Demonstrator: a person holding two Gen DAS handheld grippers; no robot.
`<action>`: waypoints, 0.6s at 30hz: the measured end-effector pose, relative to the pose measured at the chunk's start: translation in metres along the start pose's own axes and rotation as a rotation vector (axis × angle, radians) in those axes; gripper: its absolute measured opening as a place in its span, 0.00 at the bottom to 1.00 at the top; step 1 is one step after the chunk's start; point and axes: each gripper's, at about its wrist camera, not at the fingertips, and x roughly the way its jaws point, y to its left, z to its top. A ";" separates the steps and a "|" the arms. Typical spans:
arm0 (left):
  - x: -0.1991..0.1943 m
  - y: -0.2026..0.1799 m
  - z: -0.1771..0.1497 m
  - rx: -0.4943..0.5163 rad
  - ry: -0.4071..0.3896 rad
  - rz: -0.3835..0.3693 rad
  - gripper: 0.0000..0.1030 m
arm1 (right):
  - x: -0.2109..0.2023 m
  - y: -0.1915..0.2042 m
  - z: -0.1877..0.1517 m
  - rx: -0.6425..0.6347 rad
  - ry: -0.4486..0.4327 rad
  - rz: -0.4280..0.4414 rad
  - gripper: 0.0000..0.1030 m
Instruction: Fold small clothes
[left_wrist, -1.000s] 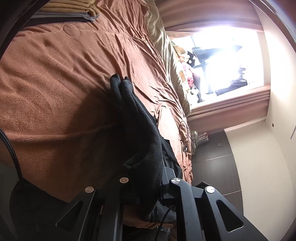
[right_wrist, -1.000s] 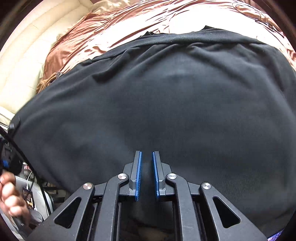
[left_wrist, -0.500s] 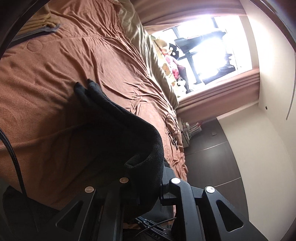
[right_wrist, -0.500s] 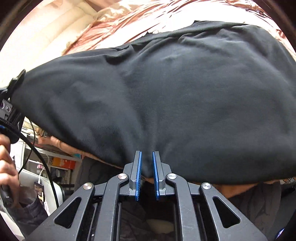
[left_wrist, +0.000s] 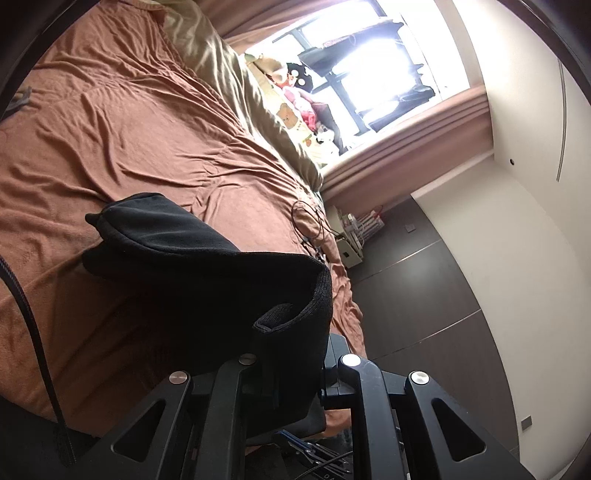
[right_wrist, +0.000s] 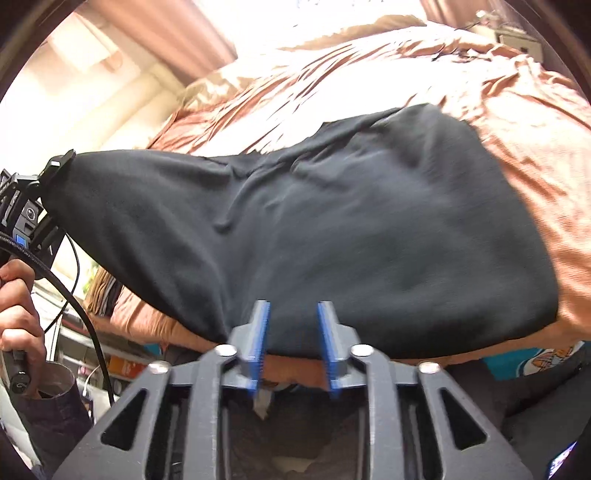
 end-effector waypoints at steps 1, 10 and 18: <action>0.005 -0.006 -0.001 0.011 0.008 -0.004 0.13 | -0.005 -0.004 -0.001 0.003 -0.014 0.001 0.39; 0.050 -0.050 -0.011 0.087 0.085 -0.028 0.13 | -0.046 -0.039 -0.010 0.045 -0.078 0.000 0.43; 0.101 -0.074 -0.029 0.128 0.173 -0.033 0.14 | -0.067 -0.083 -0.015 0.126 -0.105 -0.013 0.43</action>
